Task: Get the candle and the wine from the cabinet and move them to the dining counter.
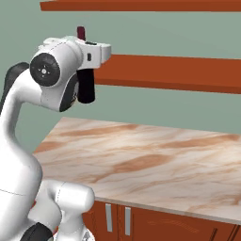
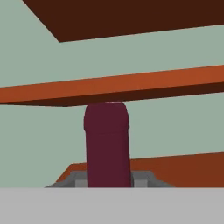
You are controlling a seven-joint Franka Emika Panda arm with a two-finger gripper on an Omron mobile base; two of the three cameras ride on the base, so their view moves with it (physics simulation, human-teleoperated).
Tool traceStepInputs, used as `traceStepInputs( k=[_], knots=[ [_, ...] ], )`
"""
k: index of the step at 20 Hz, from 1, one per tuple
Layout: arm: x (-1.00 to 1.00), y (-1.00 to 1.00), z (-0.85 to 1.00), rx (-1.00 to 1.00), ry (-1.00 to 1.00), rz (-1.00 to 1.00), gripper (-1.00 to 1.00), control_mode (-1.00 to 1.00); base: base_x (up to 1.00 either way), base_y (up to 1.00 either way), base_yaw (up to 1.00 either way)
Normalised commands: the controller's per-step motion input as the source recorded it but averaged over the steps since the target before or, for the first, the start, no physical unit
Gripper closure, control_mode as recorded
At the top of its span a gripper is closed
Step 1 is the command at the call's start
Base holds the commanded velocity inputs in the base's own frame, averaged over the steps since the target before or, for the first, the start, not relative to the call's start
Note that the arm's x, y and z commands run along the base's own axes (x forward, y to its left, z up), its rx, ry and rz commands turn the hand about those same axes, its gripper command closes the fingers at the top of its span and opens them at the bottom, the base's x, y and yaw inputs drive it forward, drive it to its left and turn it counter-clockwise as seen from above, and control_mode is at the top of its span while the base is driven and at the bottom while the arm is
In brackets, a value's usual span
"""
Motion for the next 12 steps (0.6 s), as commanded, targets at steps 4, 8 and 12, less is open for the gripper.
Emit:
traceStepInputs(
  k=[4, 8, 12],
  knots=[
    [-0.69, 0.01, 0.00, 0.00, 0.15, 0.00, 1.00, -1.00, 0.00, 0.00, 0.00],
    [-0.54, 0.03, -0.05, -0.02, 0.17, 0.00, 1.00, -1.00, 0.00, 0.00, 0.00],
    [-0.50, 0.00, -0.18, -0.01, 0.10, 0.00, 1.00, -1.00, 0.00, 0.00, 0.00]
  ],
)
